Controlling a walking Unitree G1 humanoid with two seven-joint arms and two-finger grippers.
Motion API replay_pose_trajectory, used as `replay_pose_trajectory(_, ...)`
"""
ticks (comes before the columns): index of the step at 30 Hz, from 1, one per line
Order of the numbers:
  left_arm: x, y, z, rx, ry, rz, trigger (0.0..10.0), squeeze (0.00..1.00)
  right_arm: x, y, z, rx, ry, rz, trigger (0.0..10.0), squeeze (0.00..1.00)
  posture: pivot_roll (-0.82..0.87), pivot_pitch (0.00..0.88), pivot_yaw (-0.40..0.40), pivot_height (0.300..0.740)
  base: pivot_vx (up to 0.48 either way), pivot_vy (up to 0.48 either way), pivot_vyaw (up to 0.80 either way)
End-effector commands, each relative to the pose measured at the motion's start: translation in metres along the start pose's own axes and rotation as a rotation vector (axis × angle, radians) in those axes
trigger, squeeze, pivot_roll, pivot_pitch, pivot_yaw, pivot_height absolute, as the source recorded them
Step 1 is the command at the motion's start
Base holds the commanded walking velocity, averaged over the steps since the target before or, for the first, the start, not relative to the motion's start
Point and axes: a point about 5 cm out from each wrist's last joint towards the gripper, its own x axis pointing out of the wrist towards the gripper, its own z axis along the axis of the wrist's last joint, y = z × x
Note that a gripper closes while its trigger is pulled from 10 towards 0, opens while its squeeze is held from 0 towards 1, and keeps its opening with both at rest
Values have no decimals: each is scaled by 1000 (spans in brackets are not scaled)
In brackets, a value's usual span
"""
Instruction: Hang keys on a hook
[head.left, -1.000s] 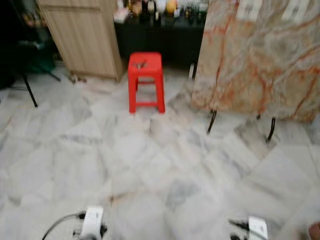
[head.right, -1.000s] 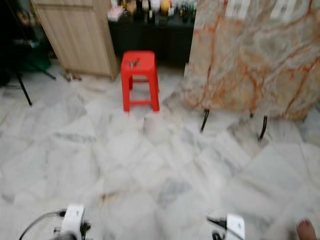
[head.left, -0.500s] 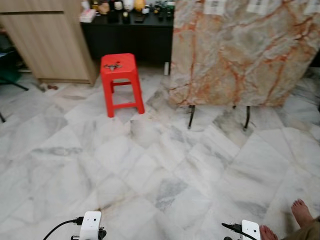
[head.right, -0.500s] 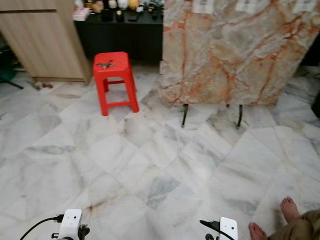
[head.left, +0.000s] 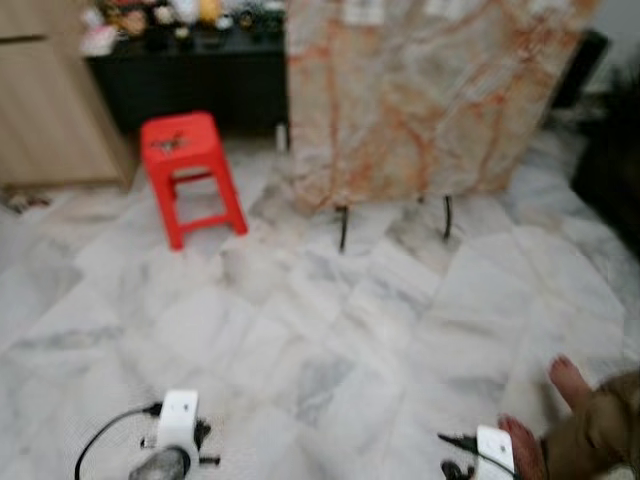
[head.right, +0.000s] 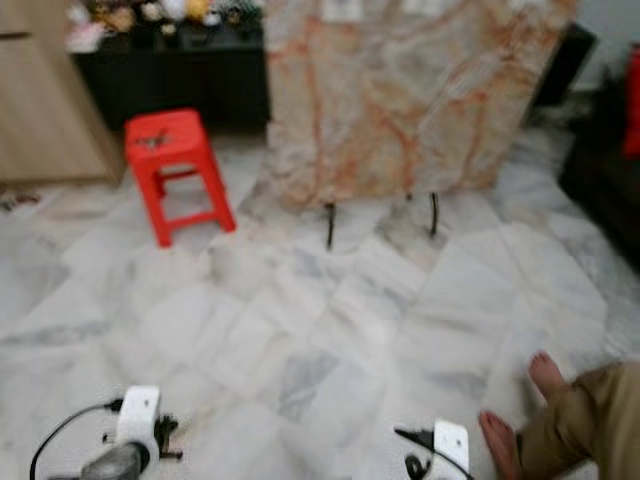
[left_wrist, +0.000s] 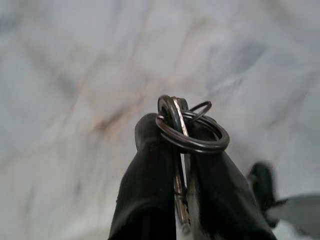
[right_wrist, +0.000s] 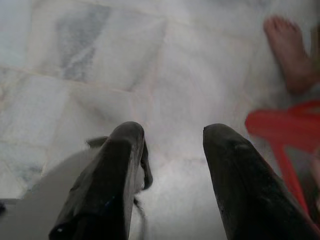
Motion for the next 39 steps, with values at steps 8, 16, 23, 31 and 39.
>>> replay_pose_trajectory(8,4,-14,16,29,-79,-67,10000,0,3,14,14,-47,-69,46,10000,0,-133,113,-15,727,0,0,-666)
replay_pose_trajectory(16,2,-24,74,134,-340,-188,10000,0,-1,-4,83,-95,-329,80,10000,0,-138,118,-12,727,0,0,0)
replay_pose_trajectory(23,-25,-42,128,173,-567,-346,10000,0,-37,6,185,-237,-728,319,10000,0,-144,119,-10,727,0,0,0)
replay_pose_trajectory(31,-73,-70,171,173,-719,-566,10000,0,-93,60,216,-479,-899,749,10000,0,-139,113,-11,727,0,0,0)
replay_pose_trajectory(39,-107,-89,182,200,-761,-784,10000,0,-111,79,207,-660,-853,869,10000,0,-137,113,-19,727,0,0,0)
